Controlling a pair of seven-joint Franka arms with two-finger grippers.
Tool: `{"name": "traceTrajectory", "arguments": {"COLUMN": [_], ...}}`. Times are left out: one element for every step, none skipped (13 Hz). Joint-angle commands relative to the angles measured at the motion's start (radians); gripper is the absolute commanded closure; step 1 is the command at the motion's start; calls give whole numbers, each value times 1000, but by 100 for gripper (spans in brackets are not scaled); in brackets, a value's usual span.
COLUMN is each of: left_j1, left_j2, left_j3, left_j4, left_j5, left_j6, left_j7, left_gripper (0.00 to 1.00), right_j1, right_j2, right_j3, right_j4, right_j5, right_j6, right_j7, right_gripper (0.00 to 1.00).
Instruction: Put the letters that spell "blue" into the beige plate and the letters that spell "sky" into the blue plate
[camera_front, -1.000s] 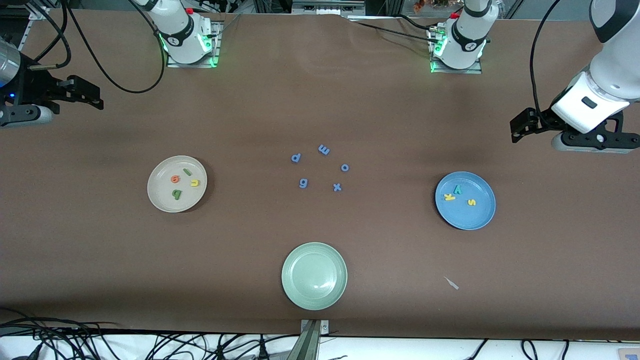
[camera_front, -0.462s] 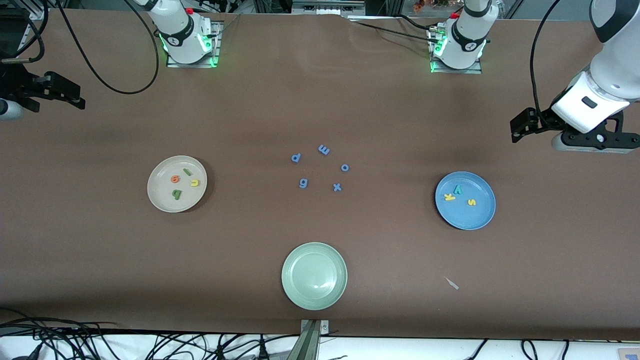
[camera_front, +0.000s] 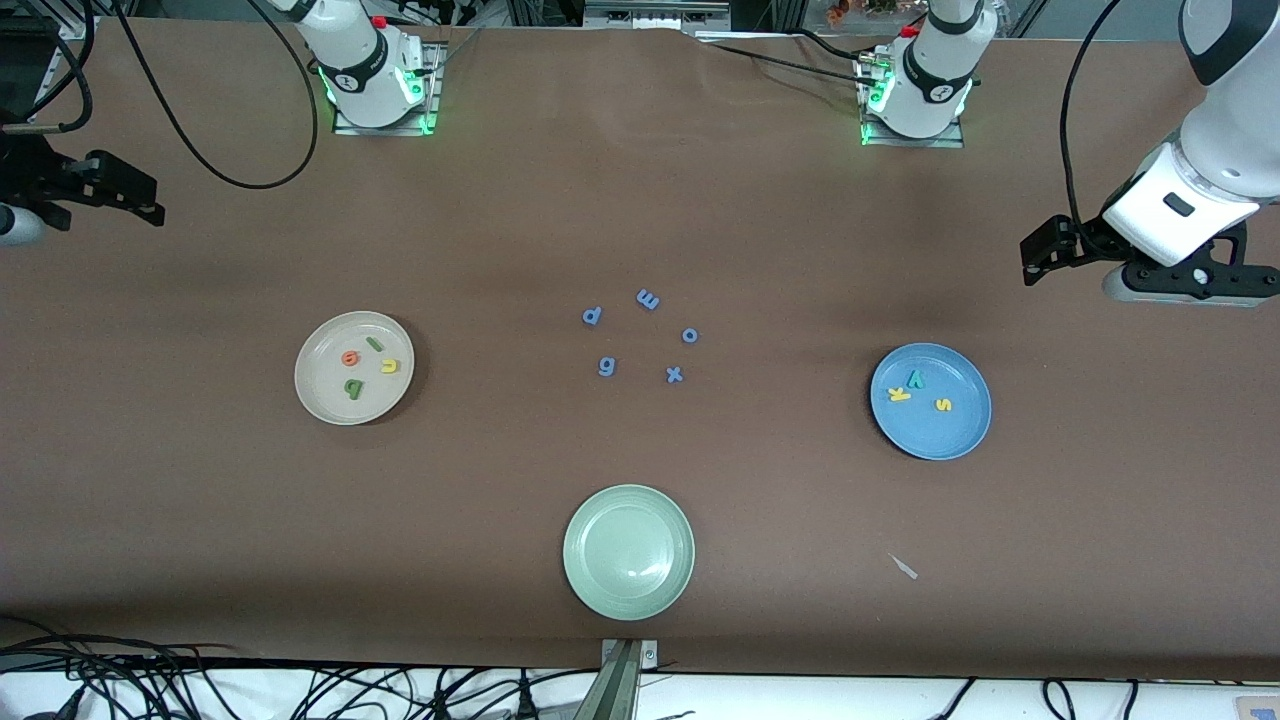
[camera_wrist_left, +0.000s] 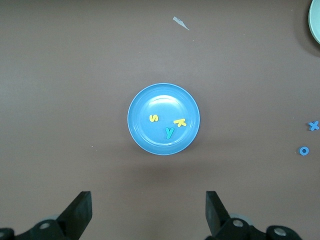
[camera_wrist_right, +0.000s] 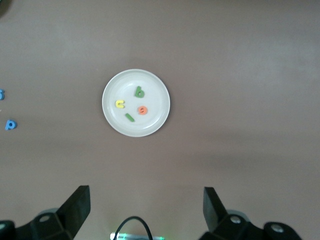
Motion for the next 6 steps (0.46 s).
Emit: {"name": "traceTrajectory", "arguments": {"left_j1": [0, 0, 0, 0, 0, 0], "left_j2": [-12, -12, -12, -12, -12, -12], "left_j3": [2, 2, 2, 2, 2, 2], "left_j4": [8, 8, 9, 9, 8, 9], "left_j5": [-12, -12, -12, -12, -12, -12], "left_j6": [-18, -18, -18, -18, -18, -18], "left_j7": [22, 22, 21, 21, 21, 21], "left_gripper": [0, 0, 0, 0, 0, 0], "right_j1": [7, 7, 7, 8, 8, 8], "right_j2": [15, 15, 17, 15, 17, 17], "right_j3": [2, 2, 2, 2, 2, 2], "right_j4": [30, 30, 30, 30, 30, 30], "right_j5": [-16, -16, -16, -16, -16, -16], "right_j6": [-3, 1, 2, 1, -1, -4], "right_j7": [-2, -2, -1, -1, -1, -1], "right_gripper": [0, 0, 0, 0, 0, 0]}}
